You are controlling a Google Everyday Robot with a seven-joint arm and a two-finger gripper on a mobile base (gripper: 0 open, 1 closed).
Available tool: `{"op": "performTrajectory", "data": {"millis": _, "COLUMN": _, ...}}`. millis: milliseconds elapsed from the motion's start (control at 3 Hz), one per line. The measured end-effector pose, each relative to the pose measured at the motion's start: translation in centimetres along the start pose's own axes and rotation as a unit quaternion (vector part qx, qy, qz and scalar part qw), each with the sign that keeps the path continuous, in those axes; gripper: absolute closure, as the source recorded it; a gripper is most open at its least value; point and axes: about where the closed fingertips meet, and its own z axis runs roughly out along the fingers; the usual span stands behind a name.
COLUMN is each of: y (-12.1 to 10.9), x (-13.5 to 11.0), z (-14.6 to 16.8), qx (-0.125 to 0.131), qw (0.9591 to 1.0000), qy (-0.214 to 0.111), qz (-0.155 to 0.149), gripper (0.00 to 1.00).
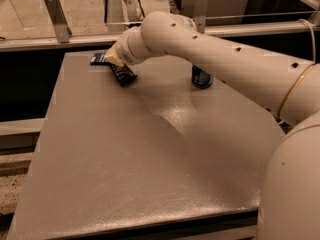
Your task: Move rxbar chocolate near rxbar blueberry
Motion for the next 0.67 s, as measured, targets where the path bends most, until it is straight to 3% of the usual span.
{"op": "performTrajectory", "data": {"millis": 333, "y": 0.4, "x": 0.0, "z": -0.6, "qx": 0.000, "qw": 1.0000, "qy": 0.000, "qz": 0.000, "gripper": 0.13}}
{"op": "performTrajectory", "data": {"millis": 667, "y": 1.2, "x": -0.5, "z": -1.9, "qx": -0.001, "qw": 1.0000, "qy": -0.008, "qz": -0.002, "gripper": 0.00}}
